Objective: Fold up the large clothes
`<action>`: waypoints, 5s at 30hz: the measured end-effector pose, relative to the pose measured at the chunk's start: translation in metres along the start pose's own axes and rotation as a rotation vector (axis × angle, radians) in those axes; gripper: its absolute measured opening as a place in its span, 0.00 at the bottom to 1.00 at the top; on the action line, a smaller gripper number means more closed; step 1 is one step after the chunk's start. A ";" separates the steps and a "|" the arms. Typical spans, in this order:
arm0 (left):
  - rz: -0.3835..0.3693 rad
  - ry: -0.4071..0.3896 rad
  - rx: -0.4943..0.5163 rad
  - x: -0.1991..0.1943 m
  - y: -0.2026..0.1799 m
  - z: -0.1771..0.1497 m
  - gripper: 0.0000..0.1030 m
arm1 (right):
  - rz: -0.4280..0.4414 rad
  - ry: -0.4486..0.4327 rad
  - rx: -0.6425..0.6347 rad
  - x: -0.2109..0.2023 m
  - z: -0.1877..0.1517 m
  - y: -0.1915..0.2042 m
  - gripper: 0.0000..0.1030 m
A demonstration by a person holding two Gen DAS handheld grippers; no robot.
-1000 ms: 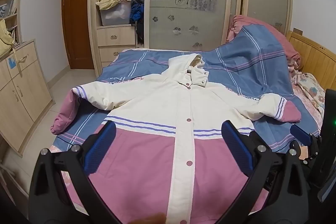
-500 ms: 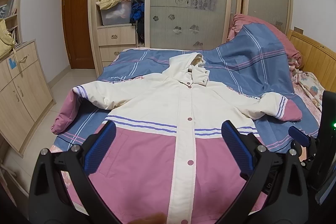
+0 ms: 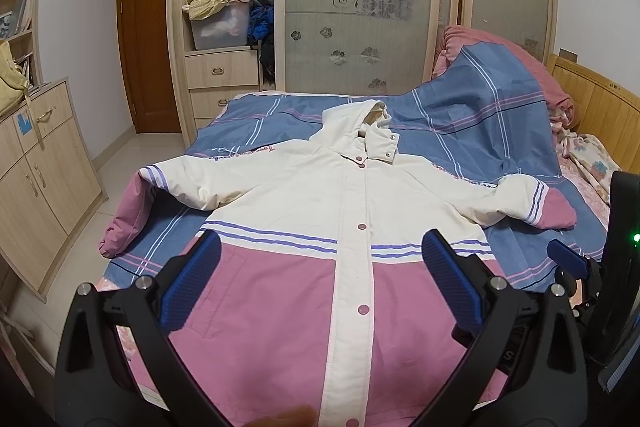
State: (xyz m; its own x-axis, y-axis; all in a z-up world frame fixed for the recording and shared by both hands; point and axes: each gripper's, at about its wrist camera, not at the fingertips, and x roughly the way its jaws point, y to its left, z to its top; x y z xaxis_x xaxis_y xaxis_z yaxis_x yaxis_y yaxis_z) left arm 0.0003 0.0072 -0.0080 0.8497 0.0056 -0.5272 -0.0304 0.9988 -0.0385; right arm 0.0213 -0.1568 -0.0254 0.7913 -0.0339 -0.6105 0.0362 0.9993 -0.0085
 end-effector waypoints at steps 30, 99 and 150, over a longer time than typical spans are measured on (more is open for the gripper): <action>0.000 0.018 0.015 0.011 -0.001 -0.005 0.98 | 0.005 0.025 -0.004 0.010 -0.002 0.003 0.99; -0.099 -0.137 -1.252 0.232 0.469 -0.071 0.23 | 0.649 0.412 -0.116 0.229 0.060 0.241 0.67; -0.387 -0.027 0.638 0.218 -0.014 -0.011 0.10 | 0.336 0.006 0.215 0.123 0.087 -0.005 0.98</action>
State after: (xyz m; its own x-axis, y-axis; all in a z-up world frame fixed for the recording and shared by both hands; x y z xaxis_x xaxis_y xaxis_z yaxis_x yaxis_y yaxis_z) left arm 0.1796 -0.0062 -0.1319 0.7509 -0.3588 -0.5545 0.5776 0.7640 0.2877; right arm 0.1714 -0.1677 -0.0314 0.7773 0.2956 -0.5554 -0.0972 0.9286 0.3581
